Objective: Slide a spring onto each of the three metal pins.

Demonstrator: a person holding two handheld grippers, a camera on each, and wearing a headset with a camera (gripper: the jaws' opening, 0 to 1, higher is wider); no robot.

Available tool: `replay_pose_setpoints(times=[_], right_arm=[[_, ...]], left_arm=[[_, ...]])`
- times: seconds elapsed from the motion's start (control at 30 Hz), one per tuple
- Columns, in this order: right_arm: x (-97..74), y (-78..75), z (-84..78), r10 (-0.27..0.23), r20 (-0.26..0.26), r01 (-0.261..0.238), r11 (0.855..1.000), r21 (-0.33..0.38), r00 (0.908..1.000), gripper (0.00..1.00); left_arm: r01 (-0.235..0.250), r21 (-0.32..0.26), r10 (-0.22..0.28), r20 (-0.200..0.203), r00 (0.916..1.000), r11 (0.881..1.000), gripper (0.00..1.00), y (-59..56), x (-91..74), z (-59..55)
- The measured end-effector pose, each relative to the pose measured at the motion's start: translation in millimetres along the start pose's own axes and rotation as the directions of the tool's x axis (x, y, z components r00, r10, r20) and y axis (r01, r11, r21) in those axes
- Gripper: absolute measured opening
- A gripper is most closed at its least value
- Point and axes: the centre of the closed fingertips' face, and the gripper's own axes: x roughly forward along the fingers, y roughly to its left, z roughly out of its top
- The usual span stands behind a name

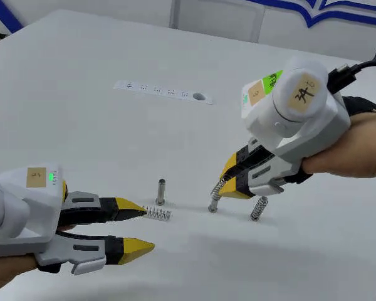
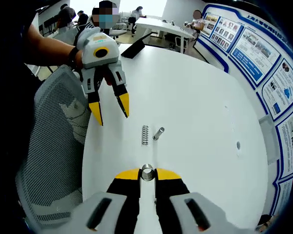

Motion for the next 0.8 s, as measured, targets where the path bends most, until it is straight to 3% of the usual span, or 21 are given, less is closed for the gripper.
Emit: replay_pose_setpoints(times=[0.17,0.37,0.5,0.8], right_arm=[[2.1,-17.3,-7.5,-0.023,-0.018,0.023,1.000,0.020,0.9996,0.12],[17.3,-29.0,-21.4,-0.023,-0.057,0.025,0.999,0.041,0.9981,0.12],[23.8,-30.1,-25.8,-0.023,-0.081,0.025,0.999,0.034,0.9964,0.12],[33.2,-31.2,-27.3,-0.008,-0.084,0.011,0.999,0.038,0.9965,0.12]], left_arm=[[-0.028,-0.019,0.028,0.009,0.9996,0.999,0.36,5.1,-5.7,-1.7],[-0.050,-0.043,0.050,0.012,0.9987,0.998,0.38,8.9,-10.1,-6.0],[-0.055,-0.053,0.056,0.007,0.9984,0.997,0.39,10.3,-11.3,-7.9],[-0.067,-0.068,0.067,0.007,0.9977,0.995,0.41,13.2,-12.7,-9.4]])
